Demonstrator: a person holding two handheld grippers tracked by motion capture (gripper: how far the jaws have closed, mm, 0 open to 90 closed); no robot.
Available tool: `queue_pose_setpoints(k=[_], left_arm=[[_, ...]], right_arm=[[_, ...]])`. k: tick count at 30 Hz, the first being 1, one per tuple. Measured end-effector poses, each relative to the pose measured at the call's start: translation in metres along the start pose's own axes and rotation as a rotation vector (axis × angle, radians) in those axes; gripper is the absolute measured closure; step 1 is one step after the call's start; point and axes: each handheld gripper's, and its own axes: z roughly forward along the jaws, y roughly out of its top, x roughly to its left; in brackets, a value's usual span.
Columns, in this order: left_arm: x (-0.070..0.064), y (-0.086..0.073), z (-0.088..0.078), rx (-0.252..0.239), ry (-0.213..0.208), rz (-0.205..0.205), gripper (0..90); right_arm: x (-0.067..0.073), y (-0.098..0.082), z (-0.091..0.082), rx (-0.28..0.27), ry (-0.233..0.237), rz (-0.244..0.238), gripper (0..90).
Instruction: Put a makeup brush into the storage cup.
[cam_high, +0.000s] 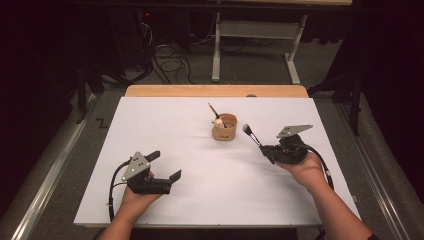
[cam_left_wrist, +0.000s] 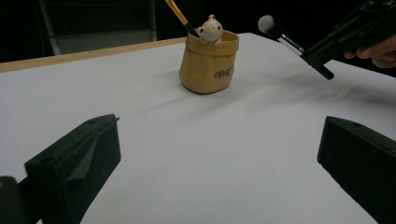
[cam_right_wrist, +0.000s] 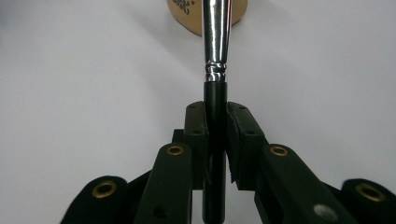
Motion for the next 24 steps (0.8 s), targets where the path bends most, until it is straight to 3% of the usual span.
queue_pose_setpoints(k=[9, 24], left_arm=[[0.0001, -0.0001, 0.0001, -0.002, -0.001, -0.003, 0.0], [0.0006, -0.0004, 0.0002, -0.002, -0.002, -0.003, 0.0]], right_arm=[[0.0005, 0.0007, -0.0040, -0.083, -0.011, 0.001, 80.2], [0.0040, 0.0024, -0.0036, -0.147, -0.025, 0.000, 80.2]])
